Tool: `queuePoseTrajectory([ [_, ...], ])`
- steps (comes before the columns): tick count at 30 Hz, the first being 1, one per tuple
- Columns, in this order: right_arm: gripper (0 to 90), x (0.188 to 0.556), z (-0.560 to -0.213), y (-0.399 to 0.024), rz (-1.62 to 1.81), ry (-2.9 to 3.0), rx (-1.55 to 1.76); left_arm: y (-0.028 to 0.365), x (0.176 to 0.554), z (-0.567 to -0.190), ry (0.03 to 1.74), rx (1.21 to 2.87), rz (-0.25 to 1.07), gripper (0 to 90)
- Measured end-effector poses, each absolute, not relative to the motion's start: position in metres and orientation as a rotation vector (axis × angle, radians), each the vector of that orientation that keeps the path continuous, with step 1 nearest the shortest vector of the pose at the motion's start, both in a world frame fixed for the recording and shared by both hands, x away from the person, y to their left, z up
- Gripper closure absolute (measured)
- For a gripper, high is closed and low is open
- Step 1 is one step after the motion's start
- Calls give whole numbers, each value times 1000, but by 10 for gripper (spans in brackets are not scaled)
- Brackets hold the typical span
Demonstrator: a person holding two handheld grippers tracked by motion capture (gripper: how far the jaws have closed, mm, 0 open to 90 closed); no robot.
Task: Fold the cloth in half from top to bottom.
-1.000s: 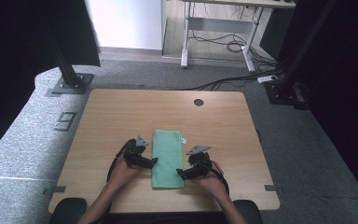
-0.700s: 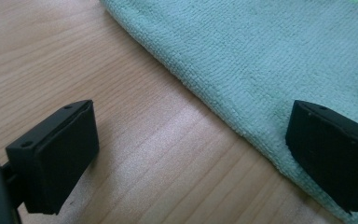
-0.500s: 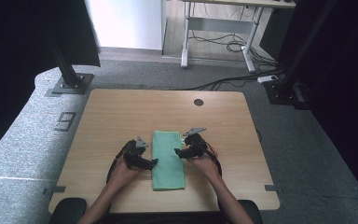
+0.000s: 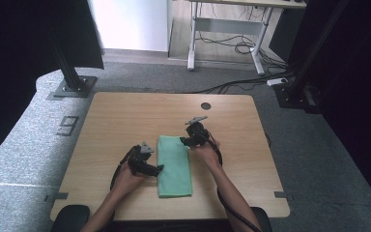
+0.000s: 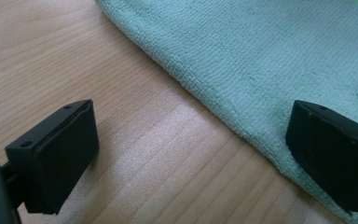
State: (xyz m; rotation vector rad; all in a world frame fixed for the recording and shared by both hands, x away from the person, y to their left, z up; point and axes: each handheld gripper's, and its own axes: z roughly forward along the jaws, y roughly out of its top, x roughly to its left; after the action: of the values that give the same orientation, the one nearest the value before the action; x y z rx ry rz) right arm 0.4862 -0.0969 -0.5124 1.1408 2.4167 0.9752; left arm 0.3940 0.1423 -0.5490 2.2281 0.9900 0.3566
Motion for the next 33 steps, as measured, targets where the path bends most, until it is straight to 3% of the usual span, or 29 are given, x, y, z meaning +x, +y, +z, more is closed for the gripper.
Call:
queuePoseTrajectory([
  [13, 549, 503, -536, -97, 933, 2456, 1169, 142, 394, -549, 990, 2230, 356, 27],
  [17, 649, 501, -536, -97, 953, 2466, 1159, 142, 394, -549, 991, 2229, 356, 26],
  [19, 804, 499, -535, -95, 964, 2496, 1158, 142, 394, -549, 990, 2230, 357, 26],
  [21, 835, 497, -534, -92, 954, 2502, 1146, 142, 394, -549, 991, 2227, 356, 26],
  [33, 849, 483, -510, -94, 991, 2479, 1014, 142, 394, -549, 994, 2227, 357, 27],
])
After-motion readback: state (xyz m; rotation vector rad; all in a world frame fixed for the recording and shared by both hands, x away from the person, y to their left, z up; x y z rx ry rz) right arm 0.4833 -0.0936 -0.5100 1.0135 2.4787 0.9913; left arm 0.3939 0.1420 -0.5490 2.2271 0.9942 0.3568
